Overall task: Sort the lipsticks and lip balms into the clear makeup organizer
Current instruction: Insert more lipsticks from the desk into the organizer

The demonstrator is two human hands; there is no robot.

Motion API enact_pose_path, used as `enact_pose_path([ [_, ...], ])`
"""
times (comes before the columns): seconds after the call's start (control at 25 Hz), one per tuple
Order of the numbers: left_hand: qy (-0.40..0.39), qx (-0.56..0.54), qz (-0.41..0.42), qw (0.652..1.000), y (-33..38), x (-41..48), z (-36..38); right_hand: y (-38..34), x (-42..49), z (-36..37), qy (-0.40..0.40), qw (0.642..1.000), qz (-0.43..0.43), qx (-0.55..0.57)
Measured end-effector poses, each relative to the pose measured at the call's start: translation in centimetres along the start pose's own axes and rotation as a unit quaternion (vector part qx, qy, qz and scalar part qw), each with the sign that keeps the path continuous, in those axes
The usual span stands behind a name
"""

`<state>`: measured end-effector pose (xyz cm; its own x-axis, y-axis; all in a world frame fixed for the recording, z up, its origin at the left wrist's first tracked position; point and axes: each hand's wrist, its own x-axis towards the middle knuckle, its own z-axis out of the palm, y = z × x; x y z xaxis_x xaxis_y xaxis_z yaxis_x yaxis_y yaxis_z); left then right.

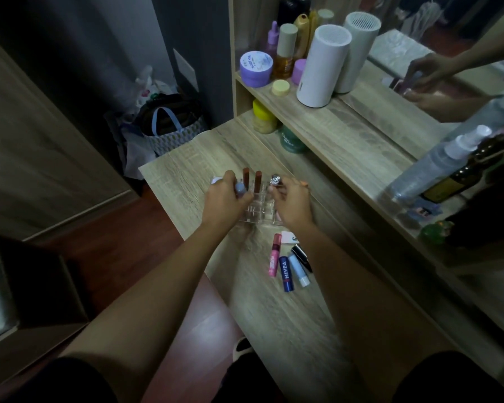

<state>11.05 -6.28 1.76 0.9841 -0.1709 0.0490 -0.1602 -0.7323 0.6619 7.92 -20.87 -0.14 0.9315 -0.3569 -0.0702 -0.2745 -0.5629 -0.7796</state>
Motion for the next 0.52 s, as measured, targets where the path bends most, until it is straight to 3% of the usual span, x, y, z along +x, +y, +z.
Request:
enact_pose_path([
  [0.16, -0.004, 0.015, -0.006, 1.0, -0.7, -0.2, 0.7, -0.2, 0.3, -0.2, -0.004, 0.998, 0.005, 0.058],
  [0.52, -0.031, 0.011, -0.052, 0.998, 0.1, 0.5, 1.6, -0.2, 1.1, -1.3, -0.03, 0.999, 0.004, 0.024],
])
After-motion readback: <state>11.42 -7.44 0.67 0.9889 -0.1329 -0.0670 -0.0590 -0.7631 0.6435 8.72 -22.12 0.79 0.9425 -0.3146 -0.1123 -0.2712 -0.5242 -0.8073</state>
